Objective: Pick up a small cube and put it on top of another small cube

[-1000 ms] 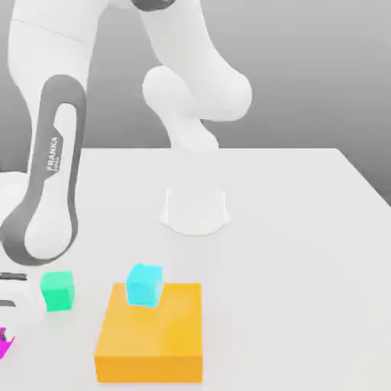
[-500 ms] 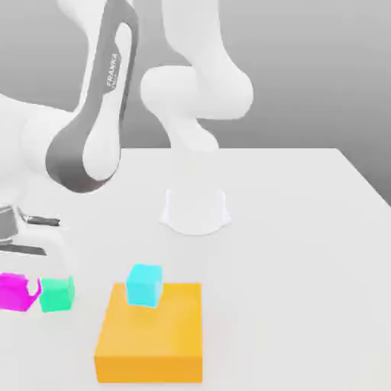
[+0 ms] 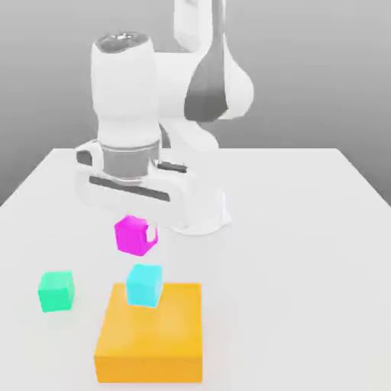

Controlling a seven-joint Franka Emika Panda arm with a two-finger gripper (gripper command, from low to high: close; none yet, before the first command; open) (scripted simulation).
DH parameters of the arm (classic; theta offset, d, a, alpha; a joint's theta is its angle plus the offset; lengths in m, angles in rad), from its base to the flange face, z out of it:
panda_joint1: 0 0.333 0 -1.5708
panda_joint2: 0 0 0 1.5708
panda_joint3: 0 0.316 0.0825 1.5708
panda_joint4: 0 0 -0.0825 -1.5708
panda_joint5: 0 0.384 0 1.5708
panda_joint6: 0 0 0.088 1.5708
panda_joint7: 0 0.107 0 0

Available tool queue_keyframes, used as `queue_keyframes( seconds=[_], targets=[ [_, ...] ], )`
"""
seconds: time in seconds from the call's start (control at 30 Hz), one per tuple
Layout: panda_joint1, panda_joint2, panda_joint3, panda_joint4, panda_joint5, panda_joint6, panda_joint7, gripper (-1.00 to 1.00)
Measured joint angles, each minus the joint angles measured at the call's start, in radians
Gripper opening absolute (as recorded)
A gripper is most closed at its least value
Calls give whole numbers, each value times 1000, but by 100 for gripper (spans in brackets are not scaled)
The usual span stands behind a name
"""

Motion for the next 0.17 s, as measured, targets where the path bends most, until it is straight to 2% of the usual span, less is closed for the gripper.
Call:
queue_keyframes(
  seconds=[0.03,0.07,0.17],
  targets=[
    [1,34,-1,-6,2,41,-1,-100],
    [2,65,-1,-12,4,77,-1,100],
    [3,65,-1,-12,4,77,-1,100]
  ],
)
